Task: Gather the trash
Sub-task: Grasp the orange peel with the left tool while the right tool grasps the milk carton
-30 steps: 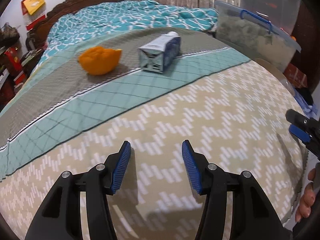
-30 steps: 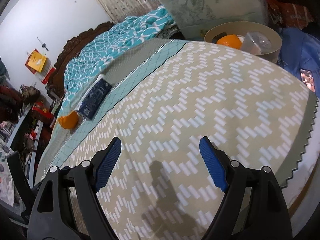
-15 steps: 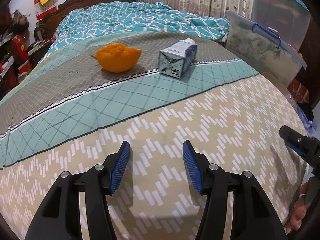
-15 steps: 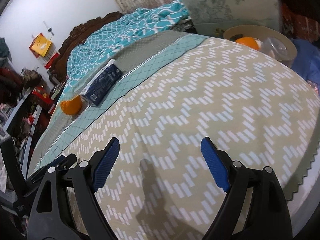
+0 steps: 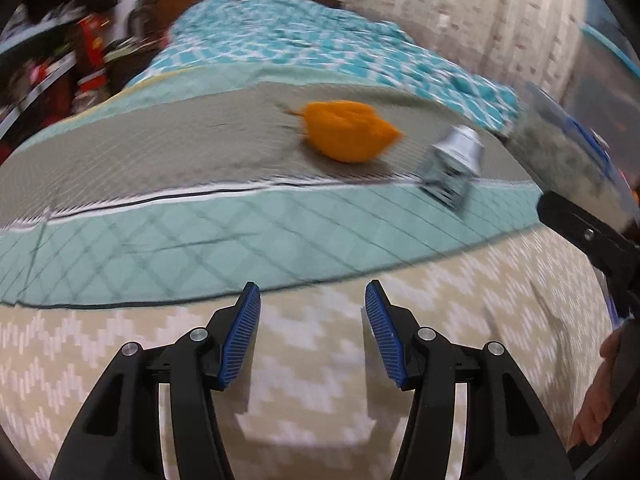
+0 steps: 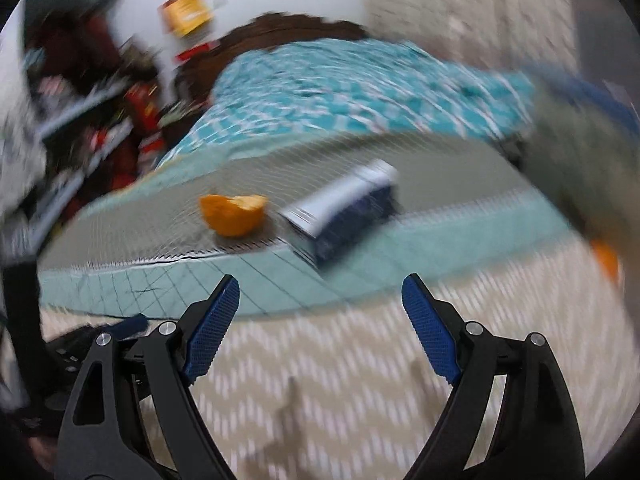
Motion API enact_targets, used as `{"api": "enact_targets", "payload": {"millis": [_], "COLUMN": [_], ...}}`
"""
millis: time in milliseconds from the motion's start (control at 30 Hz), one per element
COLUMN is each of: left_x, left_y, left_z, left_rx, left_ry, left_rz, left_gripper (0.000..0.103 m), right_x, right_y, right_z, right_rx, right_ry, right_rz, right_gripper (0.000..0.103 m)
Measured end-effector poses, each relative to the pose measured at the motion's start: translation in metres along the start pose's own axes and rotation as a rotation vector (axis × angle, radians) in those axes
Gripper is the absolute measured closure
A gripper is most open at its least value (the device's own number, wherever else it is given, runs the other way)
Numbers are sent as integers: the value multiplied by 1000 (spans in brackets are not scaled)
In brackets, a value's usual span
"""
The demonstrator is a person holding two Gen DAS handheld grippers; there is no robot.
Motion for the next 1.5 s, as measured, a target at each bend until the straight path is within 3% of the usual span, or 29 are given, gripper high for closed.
{"api": "enact_targets", "payload": {"millis": [200,333,367,433,467,533,633,767,867,933,1033,1100,1167,1200,1267,1400,1500], "left_x": [-11,-14,-15,-16,-18,-17,-18,-17,-15,-16,-19,-25,-35,-44,-60,-99,-118], "left_y": [44,58,60,65,67,68,68,64,52,45,35,28,23,21,24,17,12], "left_z": [-3,-4,-5,-5,-5,-6,-6,-7,-10,-14,-19,-22,-22,-21,-14,18,55], "left_rx": [-33,-42,-42,-44,-43,-37,-21,79,214,233,208,180,186,188,180,135,117], "left_ry": [-17,-27,-30,-35,-36,-39,-39,-28,-13,-29,-45,-51,-45,-38,-30,-35,28], "left_rz": [-143,-191,-200,-219,-223,-234,-243,-275,-296,-281,-236,-196,-178,-175,-175,-106,-76], "left_gripper": [50,50,50,50,50,50,47,47,44,44,43,43,42,42,42,33,31], "right_x": [-41,-48,-46,-42,-43,-39,-22,7,32,45,43,33,24,21,15,9,5], "right_y": [33,47,48,57,63,74,86,88,88,83,46,1,-42,-58,-81,-77,-75], "right_z": [72,115,121,130,127,119,99,64,31,10,-7,-1,10,13,29,62,86], "right_rx": [-89,-117,-122,-142,-146,-171,-194,-240,-295,-355,-333,-272,-170,-141,-111,-96,-97], "right_ry": [102,186,200,229,209,217,222,226,229,229,177,153,122,90,82,104,127], "right_rz": [-31,-14,-15,-46,-78,-118,-167,-158,-138,-102,12,167,320,383,488,511,570], "right_gripper": [20,20,23,41,45,74,90,93,93,92,90,85,35,5,6,6,6]}}
Point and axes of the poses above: each gripper's, at about its wrist camera, not at the fingertips, and z roughly the way its jaws point, y to its left, x to its underside, the point moved 6 cm from there along z, roughly the way its jaws point, and after that the axes turned 6 degrees about -y, right-handed, at the moved point
